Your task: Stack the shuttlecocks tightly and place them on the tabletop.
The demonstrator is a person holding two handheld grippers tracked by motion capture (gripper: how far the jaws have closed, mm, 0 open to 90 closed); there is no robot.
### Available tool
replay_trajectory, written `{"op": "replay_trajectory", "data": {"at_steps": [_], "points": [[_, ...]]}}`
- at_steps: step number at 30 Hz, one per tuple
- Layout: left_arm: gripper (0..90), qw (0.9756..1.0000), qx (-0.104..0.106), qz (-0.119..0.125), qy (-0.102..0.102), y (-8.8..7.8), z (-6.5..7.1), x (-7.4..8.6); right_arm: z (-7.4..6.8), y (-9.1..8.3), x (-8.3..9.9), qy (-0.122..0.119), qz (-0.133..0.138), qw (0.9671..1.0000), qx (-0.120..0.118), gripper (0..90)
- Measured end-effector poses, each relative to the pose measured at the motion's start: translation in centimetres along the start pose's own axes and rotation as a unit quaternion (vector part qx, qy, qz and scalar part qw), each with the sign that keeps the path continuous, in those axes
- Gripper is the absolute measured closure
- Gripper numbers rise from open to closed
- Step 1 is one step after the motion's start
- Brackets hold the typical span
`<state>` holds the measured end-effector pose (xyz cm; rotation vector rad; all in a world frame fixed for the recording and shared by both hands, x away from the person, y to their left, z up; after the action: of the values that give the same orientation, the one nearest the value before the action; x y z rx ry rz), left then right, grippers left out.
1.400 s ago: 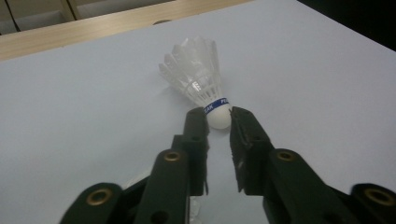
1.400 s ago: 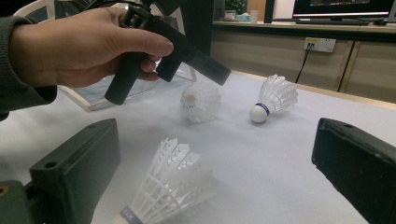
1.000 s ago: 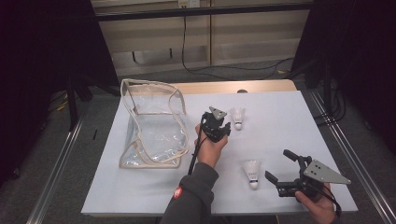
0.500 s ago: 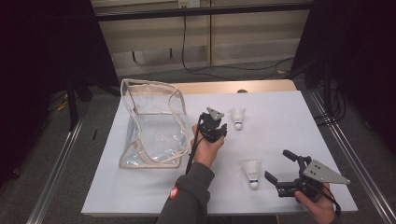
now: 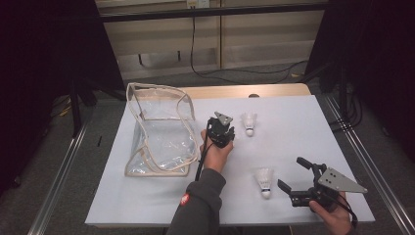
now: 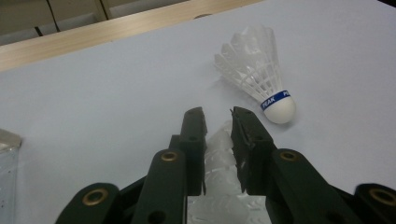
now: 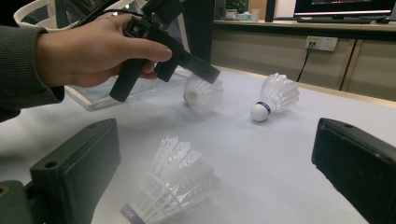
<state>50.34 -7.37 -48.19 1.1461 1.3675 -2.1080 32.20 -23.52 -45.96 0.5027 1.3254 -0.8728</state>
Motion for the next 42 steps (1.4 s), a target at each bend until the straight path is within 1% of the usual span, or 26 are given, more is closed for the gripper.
{"op": "replay_trajectory", "data": {"at_steps": [1, 2, 7, 9, 14, 17, 21, 26, 30, 33, 38, 39, 41, 42], "points": [[75.0, 1.0, 0.0, 0.0, -0.001, 0.1, 0.1, 0.0, 0.0, 0.0, 0.0, 0.0, 0.0, 1.0, 0.0, 0.6], [75.1, 1.0, -0.002, 0.0, 0.003, 0.2, 0.0, 0.0, 0.1, 0.0, 0.0, -0.001, 0.0, 1.0, 0.001, 0.6], [75.6, 1.0, -0.006, 0.005, -0.002, 0.6, 0.0, -0.4, 0.1, 0.0, 0.0, 0.0, 0.0, 1.0, 0.002, 0.6], [75.7, 1.0, -0.009, 0.003, -0.002, 0.7, 0.0, -0.5, 0.1, 0.0, 0.0, 0.0, 0.0, 1.0, 0.002, 0.6], [75.5, 0.9999, -0.012, 0.005, 0.006, 0.7, 0.2, -1.0, 0.1, 0.0, 0.0, 0.0, 0.0, 1.0, 0.002, 0.6], [75.2, 0.9999, -0.013, 0.006, 0.003, 0.8, 0.1, -1.3, 0.1, 0.0, 0.0, 0.0, 0.0, 1.0, 0.001, 0.6], [75.2, 0.9999, -0.015, 0.0, 0.003, 0.9, 0.0, -1.1, 0.1, -0.1, 0.0, 0.001, 0.0, 1.0, 0.001, 0.6], [76.0, 0.9999, -0.012, -0.008, 0.008, 0.8, 0.1, -0.8, 0.1, -0.1, 0.0, 0.0, 0.001, 1.0, 0.002, 0.6], [75.9, 0.9998, -0.01, -0.011, 0.009, 0.8, 0.2, -0.8, 0.1, -0.1, 0.0, -0.002, 0.001, 1.0, 0.0, 0.6], [76.0, 0.9999, -0.009, -0.011, 0.008, 0.8, 0.2, -0.7, 0.0, -0.1, 0.0, 0.003, 0.0, 1.0, 0.001, 0.6], [75.9, 0.9999, -0.01, -0.009, 0.007, 0.8, 0.2, -0.8, 0.1, -0.1, 0.0, 0.002, 0.0, 1.0, 0.001, 0.6], [75.8, 0.9999, -0.008, -0.008, 0.005, 0.8, 0.3, -0.8, 0.1, -0.1, 0.0, 0.001, 0.001, 1.0, 0.001, 0.6], [75.8, 0.9999, -0.008, -0.011, 0.009, 0.7, 0.3, -0.8, 0.1, -0.1, 0.0, 0.0, 0.0, 1.0, 0.002, 0.6], [75.7, 0.9999, -0.006, -0.011, 0.006, 0.7, 0.3, -0.8, 0.1, -0.1, 0.0, 0.0, 0.001, 1.0, 0.001, 0.6]]}}
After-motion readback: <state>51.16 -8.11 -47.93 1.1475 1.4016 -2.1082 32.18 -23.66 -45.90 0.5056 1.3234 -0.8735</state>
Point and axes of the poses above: each handheld gripper's, and its own axes: y roughly forward along the jaws, x roughly out of its underside, z roughly to its right, the point moved 10 cm from there along y, roughly forward along the jaws, and after that the axes turned 14 degrees about -y, right-handed, at the moved point
